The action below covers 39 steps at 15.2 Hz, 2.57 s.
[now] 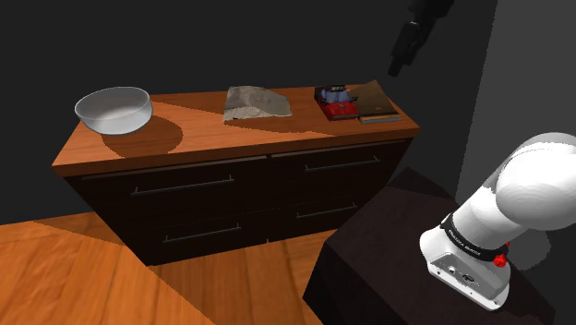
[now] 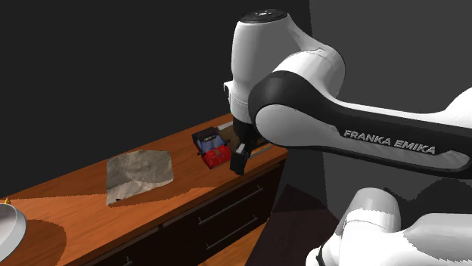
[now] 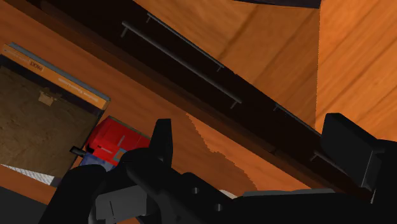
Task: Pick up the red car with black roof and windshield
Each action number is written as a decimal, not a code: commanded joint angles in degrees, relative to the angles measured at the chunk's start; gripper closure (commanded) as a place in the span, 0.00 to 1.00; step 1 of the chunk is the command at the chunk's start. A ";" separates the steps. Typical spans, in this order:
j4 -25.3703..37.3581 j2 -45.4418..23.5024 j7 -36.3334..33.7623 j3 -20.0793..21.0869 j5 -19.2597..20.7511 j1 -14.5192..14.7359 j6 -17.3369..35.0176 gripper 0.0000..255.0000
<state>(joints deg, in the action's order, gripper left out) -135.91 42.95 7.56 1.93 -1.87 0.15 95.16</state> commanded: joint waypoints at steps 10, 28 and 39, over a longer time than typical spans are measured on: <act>6.14 -18.55 -8.14 -0.10 0.78 -4.64 11.65 0.00; 28.48 -52.55 -21.47 -4.42 1.49 -10.97 21.81 0.00; 25.85 -54.55 -21.48 -4.37 1.38 -10.95 26.44 1.00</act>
<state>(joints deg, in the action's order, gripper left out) -110.05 -11.54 -13.91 -2.45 -0.48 -10.81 121.54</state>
